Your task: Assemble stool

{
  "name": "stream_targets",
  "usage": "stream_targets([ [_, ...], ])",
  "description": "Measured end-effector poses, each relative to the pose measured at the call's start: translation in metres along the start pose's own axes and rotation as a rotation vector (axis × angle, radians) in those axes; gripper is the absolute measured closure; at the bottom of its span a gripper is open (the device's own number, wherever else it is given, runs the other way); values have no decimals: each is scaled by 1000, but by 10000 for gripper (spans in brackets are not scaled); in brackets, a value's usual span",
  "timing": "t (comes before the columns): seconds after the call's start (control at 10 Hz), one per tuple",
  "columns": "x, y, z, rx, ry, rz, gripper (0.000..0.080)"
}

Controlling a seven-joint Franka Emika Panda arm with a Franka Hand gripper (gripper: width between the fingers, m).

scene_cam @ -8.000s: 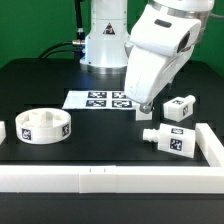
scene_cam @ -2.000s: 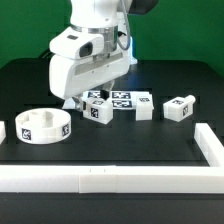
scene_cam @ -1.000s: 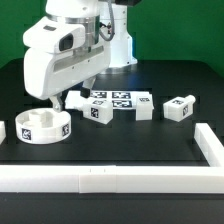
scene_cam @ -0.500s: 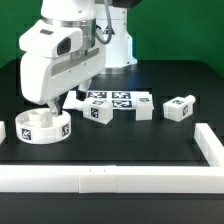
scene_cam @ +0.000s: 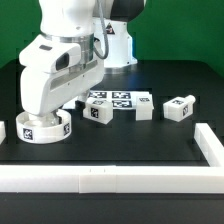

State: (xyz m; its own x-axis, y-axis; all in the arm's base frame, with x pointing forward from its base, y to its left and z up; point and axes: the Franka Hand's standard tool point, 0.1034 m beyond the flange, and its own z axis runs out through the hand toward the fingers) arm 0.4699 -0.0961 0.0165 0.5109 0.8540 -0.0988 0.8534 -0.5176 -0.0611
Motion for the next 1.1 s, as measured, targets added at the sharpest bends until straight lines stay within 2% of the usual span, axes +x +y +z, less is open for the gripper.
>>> stream_targets([
  [0.2,-1,-1,3,5,-2,1,150],
  [0.3,-1,-1,3,5,-3,1,244],
  [0.4,-1,-1,4,6,-3,1,244],
  [0.5,-1,-1,4,6,-3,1,444],
  [0.6,-2,0,3,5,-3,-7,580],
  [0.7,-3,5,1,-3,-1,-58,580],
  [0.8,6,11,-5,-3,0,-79,737],
  [0.9,26,18,-14,0,5,-105,777],
  [1.0,49,23,-23,-4,16,-120,777],
  [1.1,65,25,-28,-6,23,-114,777],
])
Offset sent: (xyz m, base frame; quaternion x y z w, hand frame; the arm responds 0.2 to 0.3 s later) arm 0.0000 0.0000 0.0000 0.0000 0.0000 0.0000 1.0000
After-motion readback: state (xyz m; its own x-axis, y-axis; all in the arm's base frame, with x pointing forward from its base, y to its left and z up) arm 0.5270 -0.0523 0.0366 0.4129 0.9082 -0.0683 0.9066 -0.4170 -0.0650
